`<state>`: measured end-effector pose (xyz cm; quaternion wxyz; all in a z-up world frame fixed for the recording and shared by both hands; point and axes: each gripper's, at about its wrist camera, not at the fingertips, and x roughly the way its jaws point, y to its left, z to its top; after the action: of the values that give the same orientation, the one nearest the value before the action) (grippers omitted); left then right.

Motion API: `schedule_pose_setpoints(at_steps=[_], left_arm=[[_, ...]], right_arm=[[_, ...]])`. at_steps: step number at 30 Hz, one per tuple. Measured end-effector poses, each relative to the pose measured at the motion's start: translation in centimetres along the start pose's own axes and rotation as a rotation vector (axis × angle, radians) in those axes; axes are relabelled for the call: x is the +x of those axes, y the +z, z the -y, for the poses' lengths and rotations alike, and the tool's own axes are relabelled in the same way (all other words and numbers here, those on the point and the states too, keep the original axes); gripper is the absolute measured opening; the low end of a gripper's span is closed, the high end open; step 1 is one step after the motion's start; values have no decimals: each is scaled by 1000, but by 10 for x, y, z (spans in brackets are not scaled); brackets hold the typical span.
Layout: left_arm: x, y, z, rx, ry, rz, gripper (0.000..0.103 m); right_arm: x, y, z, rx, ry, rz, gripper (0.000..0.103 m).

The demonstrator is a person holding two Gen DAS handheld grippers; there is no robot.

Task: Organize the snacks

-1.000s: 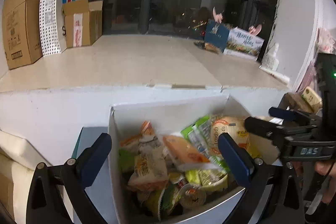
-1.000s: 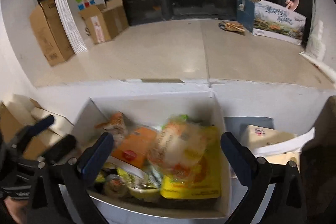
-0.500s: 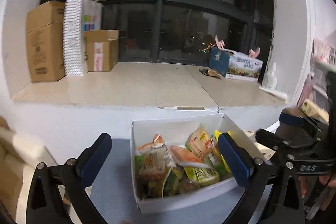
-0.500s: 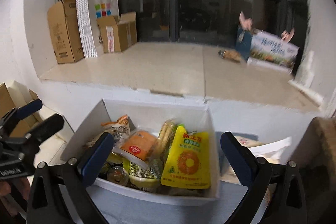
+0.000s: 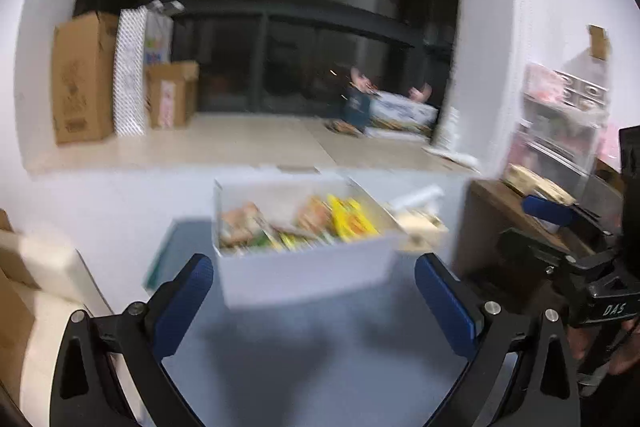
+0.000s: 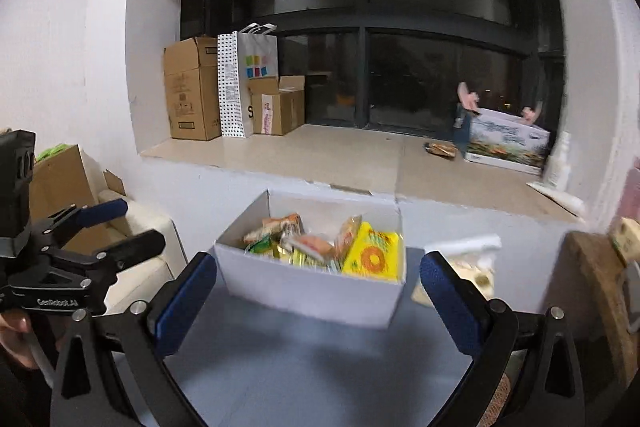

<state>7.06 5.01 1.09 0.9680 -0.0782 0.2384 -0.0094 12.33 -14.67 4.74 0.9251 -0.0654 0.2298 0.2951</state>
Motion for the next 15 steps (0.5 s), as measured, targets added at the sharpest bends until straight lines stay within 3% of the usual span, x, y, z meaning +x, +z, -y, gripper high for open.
schedule_pose_setpoints(at_steps=[6,9,13,15], left_arm=[[-39,-47,32,73,-4,-52,103],[-52,-63,39,58,-31,-70,103],[-60,-69,50,65,-71,-77,103],[-61,-66,57,88,-46,-71,103]], right_arm=[[-53,-46,-9,43,-13,-4,103],[-71,-66,-11,82,-42,-4,103],[-79,-82,-11,110,-58,-37,103],[-82,-82,-11,105,-95,-32,103]])
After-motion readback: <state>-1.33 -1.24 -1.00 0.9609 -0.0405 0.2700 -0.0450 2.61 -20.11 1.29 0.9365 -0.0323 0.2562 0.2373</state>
